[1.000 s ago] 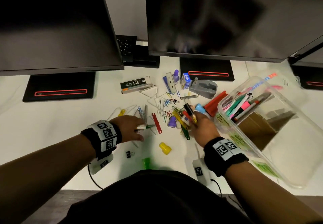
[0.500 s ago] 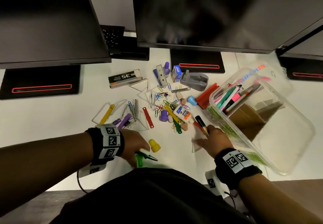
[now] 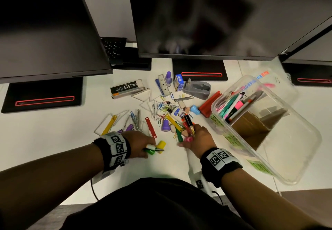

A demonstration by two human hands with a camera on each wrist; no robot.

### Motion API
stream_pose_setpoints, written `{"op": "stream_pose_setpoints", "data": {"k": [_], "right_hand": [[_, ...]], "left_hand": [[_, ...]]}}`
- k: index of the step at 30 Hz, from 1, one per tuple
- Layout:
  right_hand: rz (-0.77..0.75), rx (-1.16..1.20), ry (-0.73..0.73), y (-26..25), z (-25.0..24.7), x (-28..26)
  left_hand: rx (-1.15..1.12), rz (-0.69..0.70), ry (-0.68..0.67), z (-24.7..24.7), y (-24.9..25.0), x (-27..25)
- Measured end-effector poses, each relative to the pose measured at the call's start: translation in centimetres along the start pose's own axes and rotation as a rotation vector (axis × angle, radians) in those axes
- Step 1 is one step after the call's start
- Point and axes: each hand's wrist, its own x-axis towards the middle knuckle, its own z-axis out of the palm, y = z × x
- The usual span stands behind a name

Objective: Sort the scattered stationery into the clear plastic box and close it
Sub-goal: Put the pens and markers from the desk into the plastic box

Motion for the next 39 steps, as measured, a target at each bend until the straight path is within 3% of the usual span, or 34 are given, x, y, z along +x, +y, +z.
{"op": "stream_pose_setpoints", "data": {"k": [4, 7, 9, 12, 16, 22, 27, 34, 37, 39], "right_hand": [[-0.097, 0.198, 0.09, -1.6, -1.3, 0.1], [-0.197, 0.429, 0.054, -3.4, -2.2, -0.1], [-0.212, 0.579, -0.014, -4.7, -2.7, 0.0], [-0.091, 0.812, -0.072, -6.7, -2.9, 0.7], [0.014, 0.957, -0.097, -8.0, -1.9, 1.2], [-0.025, 0.747, -0.011, -8.0, -1.2, 1.2], [-0.117, 0.762, -0.021, -7.5, -2.7, 0.5], [-0.221, 0.658, 0.085, -6.4, -6.2, -1.2], [-0.129, 0.783, 0.137, -4.9, -8.8, -1.3], [0.003, 0.919, 0.215, -3.5, -10.3, -0.7]], "left_hand": [[-0.399, -0.154, 0.248, -2.3, 0.0, 0.5], [-0.795, -0.27, 0.467, -4.5, 0.8, 0.9], [-1.195, -0.312, 0.487, -6.0, 1.3, 1.2], [-1.703, -0.315, 0.475, -7.6, 1.9, 1.8], [-1.778, -0.346, 0.405, -8.0, 2.9, 2.3], [-1.835, -0.416, 0.409, -8.5, 4.7, 2.3], [-1.964, -0.297, 0.408, -10.5, 6.3, 2.6], [-1.953, -0.071, 0.172, -11.7, 9.9, 2.7], [-1.826, 0.051, 0.027, -12.6, 11.5, 2.5], [-1.716, 0.026, 0.071, -13.2, 12.1, 2.7]]}}
